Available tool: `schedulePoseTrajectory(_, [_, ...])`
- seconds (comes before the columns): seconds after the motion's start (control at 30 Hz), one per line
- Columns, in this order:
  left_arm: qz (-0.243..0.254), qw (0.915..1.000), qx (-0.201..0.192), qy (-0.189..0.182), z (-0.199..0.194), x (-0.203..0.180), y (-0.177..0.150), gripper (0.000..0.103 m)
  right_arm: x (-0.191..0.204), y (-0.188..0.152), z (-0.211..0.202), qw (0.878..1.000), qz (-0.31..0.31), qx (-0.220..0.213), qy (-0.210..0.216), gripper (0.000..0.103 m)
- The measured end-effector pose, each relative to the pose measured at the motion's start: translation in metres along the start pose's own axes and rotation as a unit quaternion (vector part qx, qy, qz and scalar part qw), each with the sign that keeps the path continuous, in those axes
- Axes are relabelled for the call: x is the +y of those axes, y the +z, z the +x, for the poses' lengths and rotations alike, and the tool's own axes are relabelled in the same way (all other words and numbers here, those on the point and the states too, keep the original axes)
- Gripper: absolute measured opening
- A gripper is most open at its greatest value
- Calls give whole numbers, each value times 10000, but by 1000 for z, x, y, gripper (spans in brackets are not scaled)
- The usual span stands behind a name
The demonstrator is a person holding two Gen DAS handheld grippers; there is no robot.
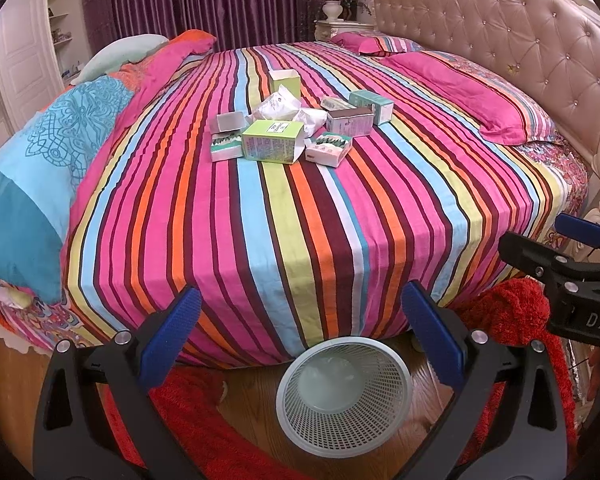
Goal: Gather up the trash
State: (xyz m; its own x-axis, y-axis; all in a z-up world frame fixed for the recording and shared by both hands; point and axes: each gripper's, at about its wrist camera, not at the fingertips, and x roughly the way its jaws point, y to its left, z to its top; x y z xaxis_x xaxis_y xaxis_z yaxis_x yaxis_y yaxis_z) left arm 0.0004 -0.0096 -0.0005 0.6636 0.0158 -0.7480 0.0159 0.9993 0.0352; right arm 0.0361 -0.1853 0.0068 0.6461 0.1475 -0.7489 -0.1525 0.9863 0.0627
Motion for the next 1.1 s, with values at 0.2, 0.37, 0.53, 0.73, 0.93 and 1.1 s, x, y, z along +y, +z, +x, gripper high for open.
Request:
schedulePoseTrajectory(0.2, [-25,10000,10,-6,0,2,0,98,0,0,0,10000,-3,-3,-10,96])
schedulePoseTrajectory(0.37, [-114,9999,45,5,2,6,-2,98,-2,0,0,10000,7,6,-29,96])
schedulePoseTrajectory(0.53, [-217,9998,29,-14,7,11,-4,98,-4,-1,2,10000,21,-14,-5,96])
schedulePoseTrajectory(0.73, [-236,9996,165,33,19,12,-9,98,0,-4,11,9999,-24,143,40,96])
schedulePoseTrajectory(0.93, [-337,9992,199,-64,24,17,-13,98,-2,-10,19,9997,5,233,91,96])
schedulePoseTrajectory(1.1, [-453,9987,222,-107,36,24,-19,98,-1,-13,23,9997,-130,6,202,96])
